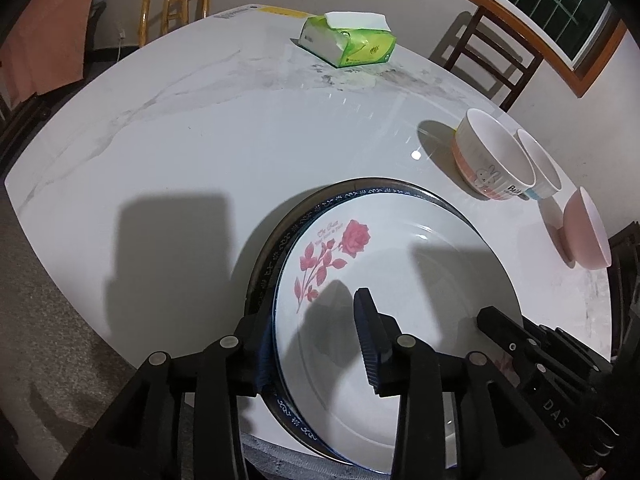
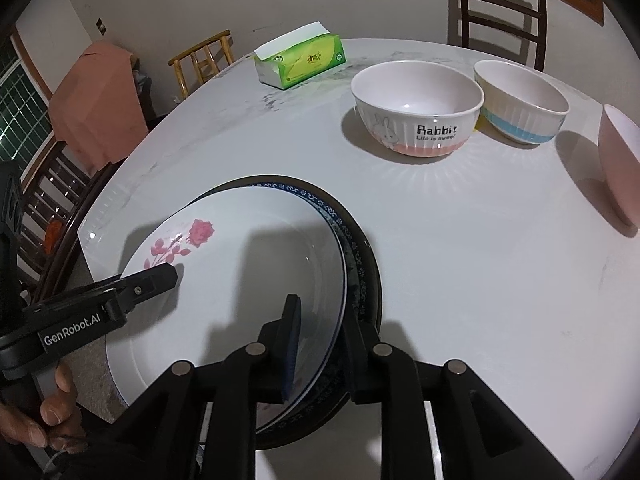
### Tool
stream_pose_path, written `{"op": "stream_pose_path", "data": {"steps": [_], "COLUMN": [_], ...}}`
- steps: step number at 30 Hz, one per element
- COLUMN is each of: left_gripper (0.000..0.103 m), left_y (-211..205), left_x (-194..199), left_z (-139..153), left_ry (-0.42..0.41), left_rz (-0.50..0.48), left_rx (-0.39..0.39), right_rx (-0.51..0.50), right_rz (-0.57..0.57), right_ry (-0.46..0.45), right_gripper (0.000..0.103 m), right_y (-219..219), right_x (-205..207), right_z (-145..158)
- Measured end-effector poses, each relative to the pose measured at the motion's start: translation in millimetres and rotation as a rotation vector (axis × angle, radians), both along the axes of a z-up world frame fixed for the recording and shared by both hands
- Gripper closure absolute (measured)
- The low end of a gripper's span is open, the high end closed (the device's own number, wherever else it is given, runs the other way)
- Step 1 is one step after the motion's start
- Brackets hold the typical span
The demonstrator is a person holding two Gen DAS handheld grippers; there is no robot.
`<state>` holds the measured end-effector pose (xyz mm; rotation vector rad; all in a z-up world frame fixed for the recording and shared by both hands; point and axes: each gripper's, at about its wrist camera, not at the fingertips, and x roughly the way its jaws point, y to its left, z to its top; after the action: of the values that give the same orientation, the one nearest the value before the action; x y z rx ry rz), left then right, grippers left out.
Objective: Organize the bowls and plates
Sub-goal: 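Lift the pink-flower plate with both grippers and lower it onto the blue-and-white plates, then open both grippers and release the pink-flower plate on the stack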
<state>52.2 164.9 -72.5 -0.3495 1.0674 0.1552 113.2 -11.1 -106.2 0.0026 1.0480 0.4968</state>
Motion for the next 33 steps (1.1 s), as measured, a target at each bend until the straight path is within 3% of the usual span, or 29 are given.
{"op": "stream_pose_path", "data": {"steps": [23, 27, 33], "left_gripper": [0.063, 0.058, 0.056], "left_y": [1, -1, -4], "left_x": [7, 9, 11], "left_z": [2, 7, 13], "left_ry": [0.029, 0.015, -0.003], "left_rz": [0.041, 0.040, 0.040], "left_rx": [-0.006, 0.049, 0.105], "right_rx": [-0.044, -0.043, -0.033], "right_rz": [-0.005, 0.009, 0.012], "right_ry": [0.013, -0.001, -0.023], "right_gripper": [0.082, 0.077, 0.076], "right_y": [-3, -1, -3], "right_x": [-3, -3, -4], "right_z": [7, 12, 17]}}
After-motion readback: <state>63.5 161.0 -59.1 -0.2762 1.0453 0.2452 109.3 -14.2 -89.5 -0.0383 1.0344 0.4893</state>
